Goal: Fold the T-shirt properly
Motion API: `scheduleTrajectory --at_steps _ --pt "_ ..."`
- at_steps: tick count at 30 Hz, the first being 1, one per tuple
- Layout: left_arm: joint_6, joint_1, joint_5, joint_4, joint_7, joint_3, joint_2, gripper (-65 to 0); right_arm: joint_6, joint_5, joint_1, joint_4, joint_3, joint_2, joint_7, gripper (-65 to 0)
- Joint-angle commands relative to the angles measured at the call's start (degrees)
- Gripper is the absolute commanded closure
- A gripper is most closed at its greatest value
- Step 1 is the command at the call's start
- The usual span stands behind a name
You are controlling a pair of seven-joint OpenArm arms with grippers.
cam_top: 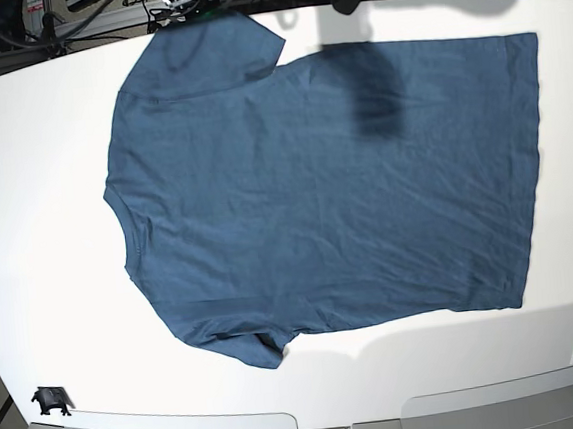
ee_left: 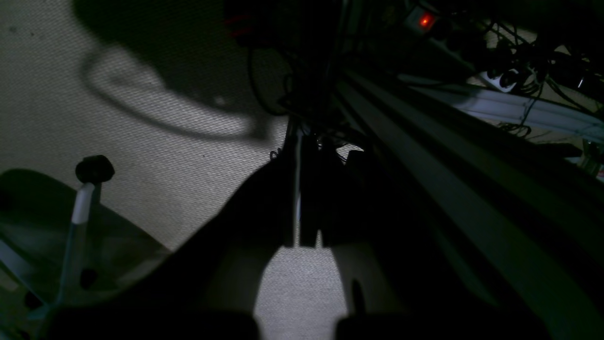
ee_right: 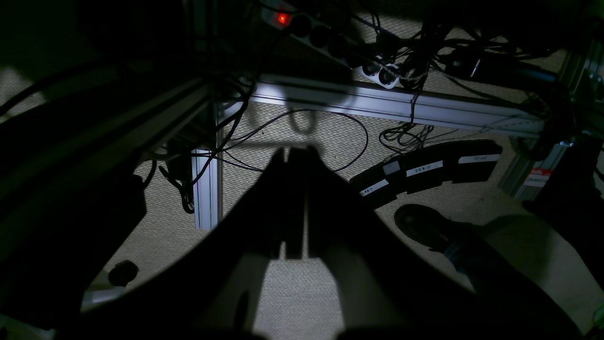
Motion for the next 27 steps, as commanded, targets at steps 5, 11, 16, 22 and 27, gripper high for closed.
scheduleTrajectory --at_steps 5,11,16,22,27 --pt "-0.22 1.11 -0.2 1.09 0.04 0.0 0.28 0.0 -0.59 -0.09 0.13 0.37 -0.07 0.28 0.55 0.0" --pt "-0.22 1.11 -0.2 1.09 0.9 0.0 0.28 0.0 -0.59 -0.09 0.13 0.37 -0.07 0.28 0.55 0.0" --pt "-0.22 1.11 -0.2 1.09 0.9 0.0 0.28 0.0 -0.59 -0.09 0.13 0.37 -0.07 0.28 0.55 0.0" --pt "-0.22 1.14 -0.2 1.09 0.9 0.0 0.28 0.0 -0.59 -0.09 0.13 0.37 -0.07 0.28 0.55 0.0" --pt "-0.22 1.27 -0.2 1.09 0.9 0.0 0.26 0.0 -0.61 -0.09 0.13 0.37 -0.07 0.31 0.57 0.0"
